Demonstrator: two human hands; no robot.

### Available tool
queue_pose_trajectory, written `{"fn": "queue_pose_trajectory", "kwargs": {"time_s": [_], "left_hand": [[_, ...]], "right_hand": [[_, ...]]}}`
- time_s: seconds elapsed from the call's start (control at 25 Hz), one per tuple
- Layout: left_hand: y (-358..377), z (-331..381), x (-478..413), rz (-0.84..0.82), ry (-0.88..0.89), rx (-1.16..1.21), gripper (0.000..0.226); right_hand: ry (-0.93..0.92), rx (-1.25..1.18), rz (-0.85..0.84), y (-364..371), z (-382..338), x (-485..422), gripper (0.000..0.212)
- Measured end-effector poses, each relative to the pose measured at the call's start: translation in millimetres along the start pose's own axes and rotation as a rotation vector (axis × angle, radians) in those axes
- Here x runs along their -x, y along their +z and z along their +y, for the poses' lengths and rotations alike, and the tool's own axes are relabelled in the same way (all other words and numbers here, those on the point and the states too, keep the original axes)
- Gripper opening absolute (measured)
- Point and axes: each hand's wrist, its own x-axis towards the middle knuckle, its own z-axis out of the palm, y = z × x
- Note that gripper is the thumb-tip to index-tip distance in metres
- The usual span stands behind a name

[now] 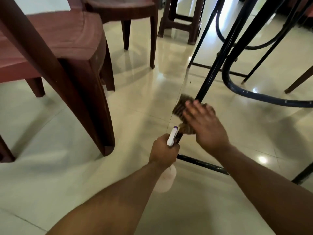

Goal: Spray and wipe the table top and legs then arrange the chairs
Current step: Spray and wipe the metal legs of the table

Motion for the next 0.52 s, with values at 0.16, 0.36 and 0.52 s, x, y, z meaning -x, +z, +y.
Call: {"fn": "queue_pose_trajectory", "kwargs": {"time_s": [0.16, 0.36, 0.52], "left_hand": [[-1, -5, 3, 0.007, -0.041, 0.035, 0.007], [-20, -21, -10, 0.075, -0.038, -0.031, 0.013], [-34, -22, -9, 0.108, -0.056, -0.019, 0.005]], "right_hand": [[0.418, -0.407, 0.134, 11, -45, 2, 0.080], [0.784, -0.899, 0.202, 22, -93, -2, 0.046], [0.863, -1.118, 0.480, 19, -72, -17, 0.029]]}}
